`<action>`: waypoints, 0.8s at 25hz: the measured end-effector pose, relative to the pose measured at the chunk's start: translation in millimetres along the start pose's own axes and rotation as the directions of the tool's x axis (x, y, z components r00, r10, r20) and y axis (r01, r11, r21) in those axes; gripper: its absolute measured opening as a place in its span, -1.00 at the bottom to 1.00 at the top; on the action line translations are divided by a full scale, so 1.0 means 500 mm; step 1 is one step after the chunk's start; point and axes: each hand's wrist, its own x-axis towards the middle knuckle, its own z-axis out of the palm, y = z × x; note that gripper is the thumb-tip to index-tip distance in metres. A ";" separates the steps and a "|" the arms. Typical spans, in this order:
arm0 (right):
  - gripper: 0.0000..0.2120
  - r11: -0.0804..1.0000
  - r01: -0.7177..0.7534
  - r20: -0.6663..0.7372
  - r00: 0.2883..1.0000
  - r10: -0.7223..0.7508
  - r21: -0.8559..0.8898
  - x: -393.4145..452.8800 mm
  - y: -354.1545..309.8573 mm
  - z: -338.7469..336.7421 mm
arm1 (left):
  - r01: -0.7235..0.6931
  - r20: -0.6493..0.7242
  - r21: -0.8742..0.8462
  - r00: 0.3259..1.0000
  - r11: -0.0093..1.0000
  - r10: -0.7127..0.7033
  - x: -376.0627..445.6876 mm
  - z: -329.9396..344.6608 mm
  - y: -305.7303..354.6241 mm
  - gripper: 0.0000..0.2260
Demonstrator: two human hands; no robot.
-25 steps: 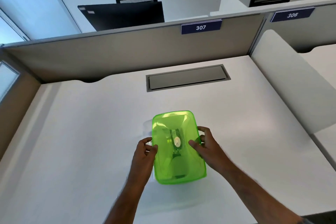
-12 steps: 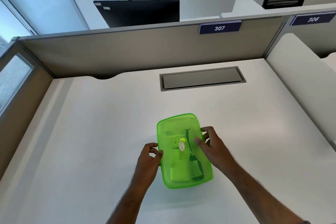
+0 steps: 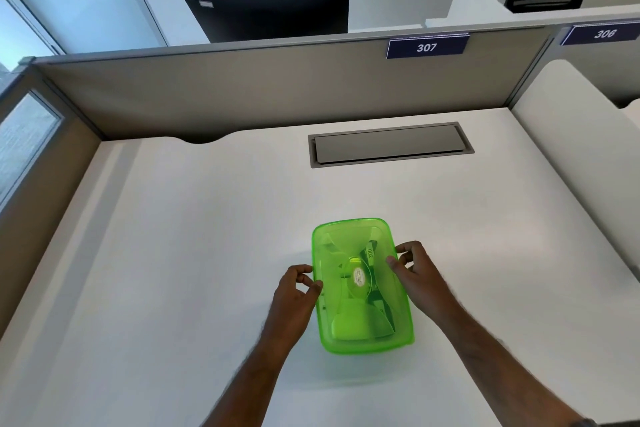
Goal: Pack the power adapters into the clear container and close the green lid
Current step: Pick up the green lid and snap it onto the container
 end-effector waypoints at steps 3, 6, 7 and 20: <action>-0.85 1.000 -0.003 -0.003 1.000 0.003 0.022 0.005 -0.001 0.000 | -0.011 -0.011 0.007 1.000 1.000 0.011 -0.001 0.005 0.002 -0.72; -0.83 0.999 0.024 -0.036 0.999 -0.023 0.026 0.026 -0.013 0.002 | -0.016 -0.020 0.003 1.000 1.000 0.016 -0.002 0.009 0.006 -0.72; -0.82 0.999 0.039 -0.045 0.998 -0.038 0.015 0.036 -0.020 0.004 | -0.015 -0.025 0.005 1.000 1.000 0.015 -0.002 0.010 0.007 -0.73; -0.78 0.969 0.184 -0.133 0.969 -0.207 -0.165 0.135 -0.060 0.053 | -0.070 0.010 0.132 0.998 0.989 0.069 0.056 0.028 0.058 -0.60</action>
